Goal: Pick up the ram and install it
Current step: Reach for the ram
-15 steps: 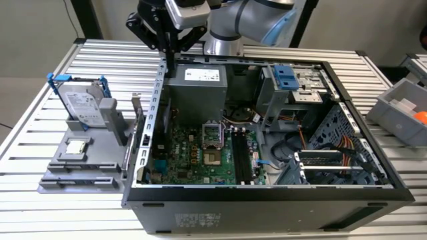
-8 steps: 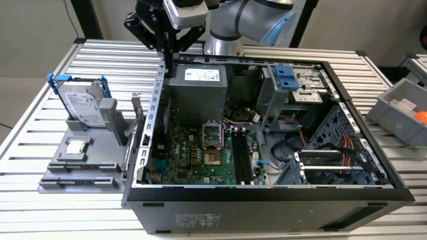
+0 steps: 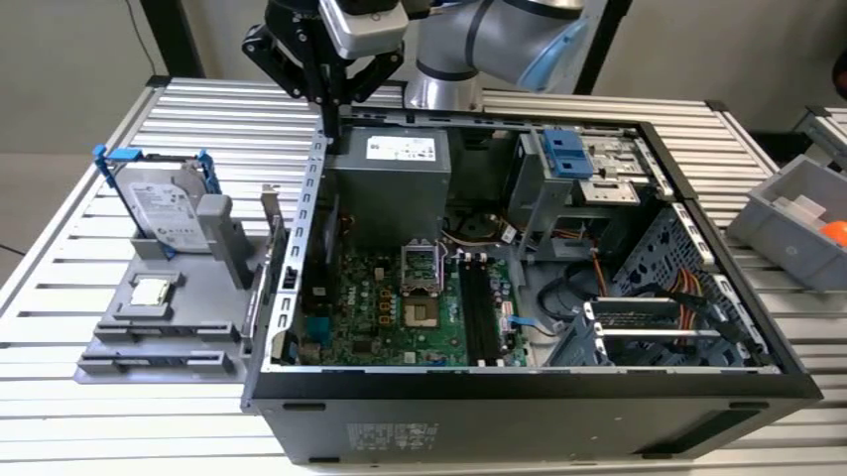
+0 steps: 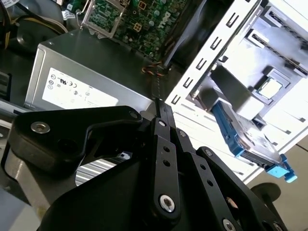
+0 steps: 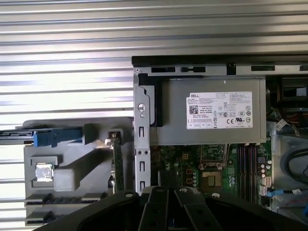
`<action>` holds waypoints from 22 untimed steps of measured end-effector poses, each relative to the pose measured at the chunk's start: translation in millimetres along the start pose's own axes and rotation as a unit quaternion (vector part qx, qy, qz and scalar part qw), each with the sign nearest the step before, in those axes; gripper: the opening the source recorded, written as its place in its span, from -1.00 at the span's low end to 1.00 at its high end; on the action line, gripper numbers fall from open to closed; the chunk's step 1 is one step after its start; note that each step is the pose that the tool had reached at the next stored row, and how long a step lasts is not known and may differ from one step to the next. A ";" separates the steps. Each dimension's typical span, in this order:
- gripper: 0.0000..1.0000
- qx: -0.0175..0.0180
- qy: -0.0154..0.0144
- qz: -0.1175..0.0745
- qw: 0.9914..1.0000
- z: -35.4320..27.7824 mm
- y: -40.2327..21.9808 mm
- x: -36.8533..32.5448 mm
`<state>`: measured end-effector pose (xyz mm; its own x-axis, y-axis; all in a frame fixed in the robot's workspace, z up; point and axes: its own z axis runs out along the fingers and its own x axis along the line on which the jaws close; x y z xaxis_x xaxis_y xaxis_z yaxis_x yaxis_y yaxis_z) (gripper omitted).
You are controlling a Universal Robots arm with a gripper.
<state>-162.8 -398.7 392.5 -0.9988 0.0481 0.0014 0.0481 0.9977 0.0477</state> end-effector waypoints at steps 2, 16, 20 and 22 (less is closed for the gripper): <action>-1.00 0.000 0.001 0.000 1.000 0.0 0.0 0.5; -1.00 0.000 0.006 0.000 1.000 0.7 -0.3 5.9; -1.00 0.000 0.006 0.000 1.000 1.1 -0.5 9.0; -1.00 0.000 0.007 0.000 1.000 1.3 -0.5 10.0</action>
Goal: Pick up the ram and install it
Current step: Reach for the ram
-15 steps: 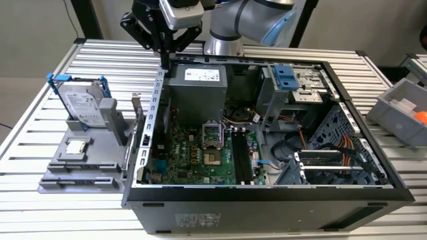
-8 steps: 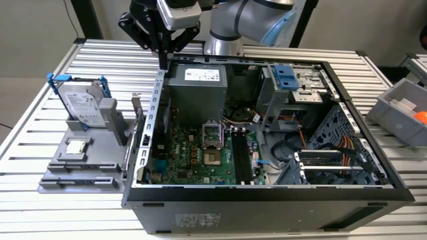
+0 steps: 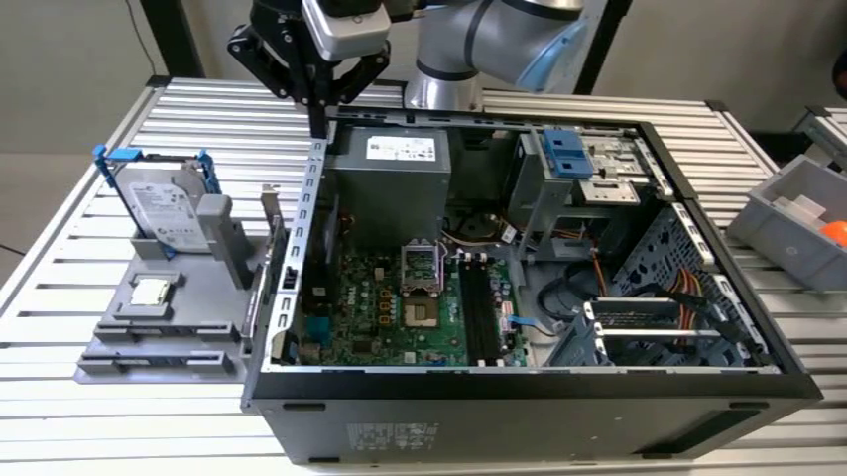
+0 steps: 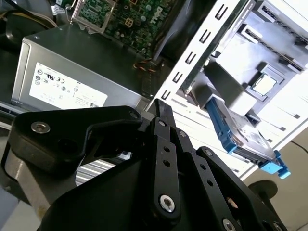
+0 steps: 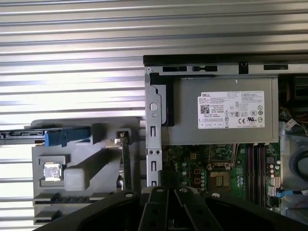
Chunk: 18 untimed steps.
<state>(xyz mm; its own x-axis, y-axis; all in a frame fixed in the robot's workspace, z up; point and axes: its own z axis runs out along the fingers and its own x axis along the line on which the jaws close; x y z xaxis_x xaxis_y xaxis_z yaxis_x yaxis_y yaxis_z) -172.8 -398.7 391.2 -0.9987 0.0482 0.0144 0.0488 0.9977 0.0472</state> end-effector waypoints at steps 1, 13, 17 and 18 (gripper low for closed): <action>-1.00 0.000 0.000 0.000 1.000 0.0 0.0 0.4; -1.00 0.000 0.001 0.000 1.000 0.3 -0.5 8.5; -1.00 0.000 0.001 0.000 1.000 0.4 -0.6 11.2; -1.00 0.000 0.001 0.000 1.000 0.3 -0.6 11.8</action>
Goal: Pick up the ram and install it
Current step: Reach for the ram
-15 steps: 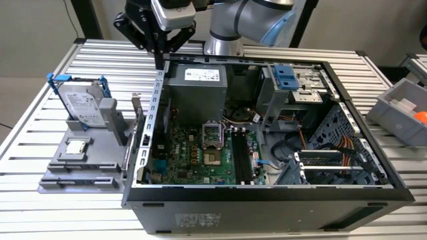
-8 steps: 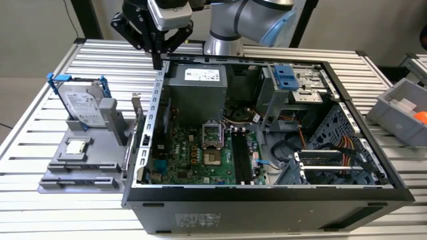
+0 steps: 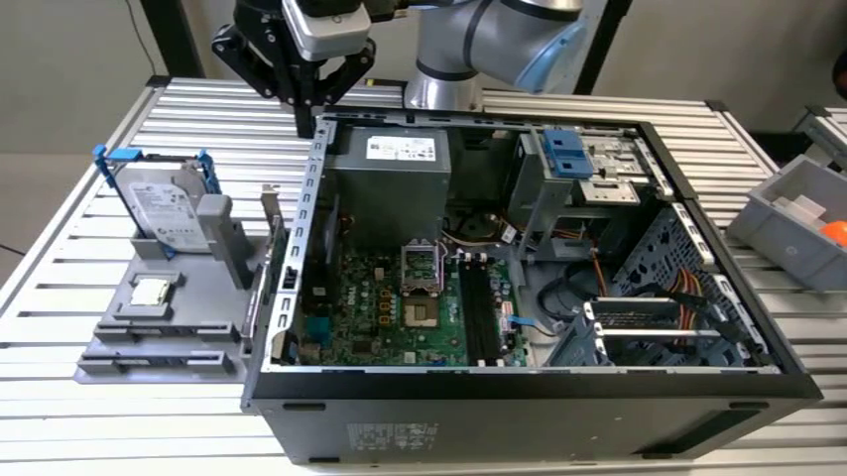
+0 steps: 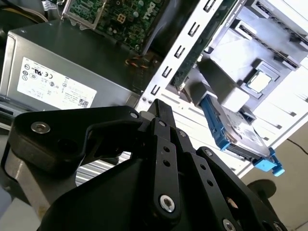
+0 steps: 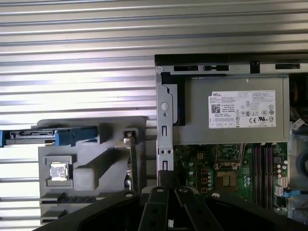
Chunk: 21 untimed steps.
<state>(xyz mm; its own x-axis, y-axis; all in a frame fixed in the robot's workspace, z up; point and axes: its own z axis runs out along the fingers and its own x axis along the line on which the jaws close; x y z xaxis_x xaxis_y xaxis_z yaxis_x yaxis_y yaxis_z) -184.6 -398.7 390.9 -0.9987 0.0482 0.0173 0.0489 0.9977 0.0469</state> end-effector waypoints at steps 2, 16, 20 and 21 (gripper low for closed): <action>-1.00 0.000 0.001 0.000 1.000 0.0 -0.1 1.2; -1.00 0.000 0.005 0.000 1.000 0.2 -0.6 11.3; -1.00 0.000 0.006 0.000 1.000 0.3 -0.7 13.7; -1.00 0.000 0.007 0.000 1.000 0.3 -0.7 14.3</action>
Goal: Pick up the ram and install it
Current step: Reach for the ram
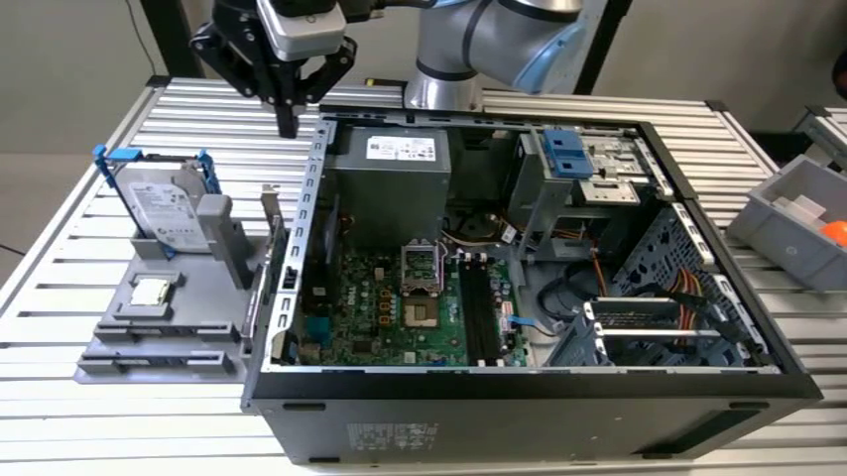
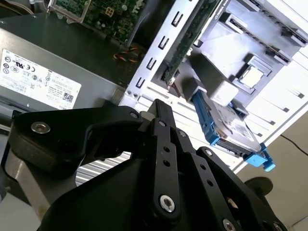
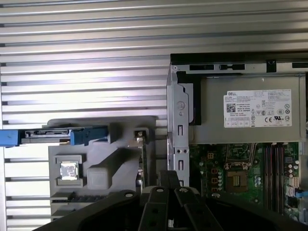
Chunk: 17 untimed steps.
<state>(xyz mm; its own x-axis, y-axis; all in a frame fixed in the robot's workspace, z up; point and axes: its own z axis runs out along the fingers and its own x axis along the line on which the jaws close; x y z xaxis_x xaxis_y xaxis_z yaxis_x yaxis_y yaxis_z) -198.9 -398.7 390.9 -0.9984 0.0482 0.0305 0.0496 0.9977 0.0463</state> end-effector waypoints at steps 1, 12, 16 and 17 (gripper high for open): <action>-1.00 0.000 0.000 0.000 1.000 0.0 0.0 0.6; -1.00 0.000 0.005 0.000 1.000 0.3 -0.4 8.5; -1.00 0.000 0.006 0.000 1.000 0.5 -0.6 12.1; -1.00 0.000 0.006 0.000 1.000 0.5 -0.7 13.0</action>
<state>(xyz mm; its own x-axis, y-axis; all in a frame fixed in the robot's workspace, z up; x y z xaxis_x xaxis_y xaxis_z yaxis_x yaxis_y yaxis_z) -211.9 -398.7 390.7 -0.9979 0.0482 0.0422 0.0501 0.9977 0.0457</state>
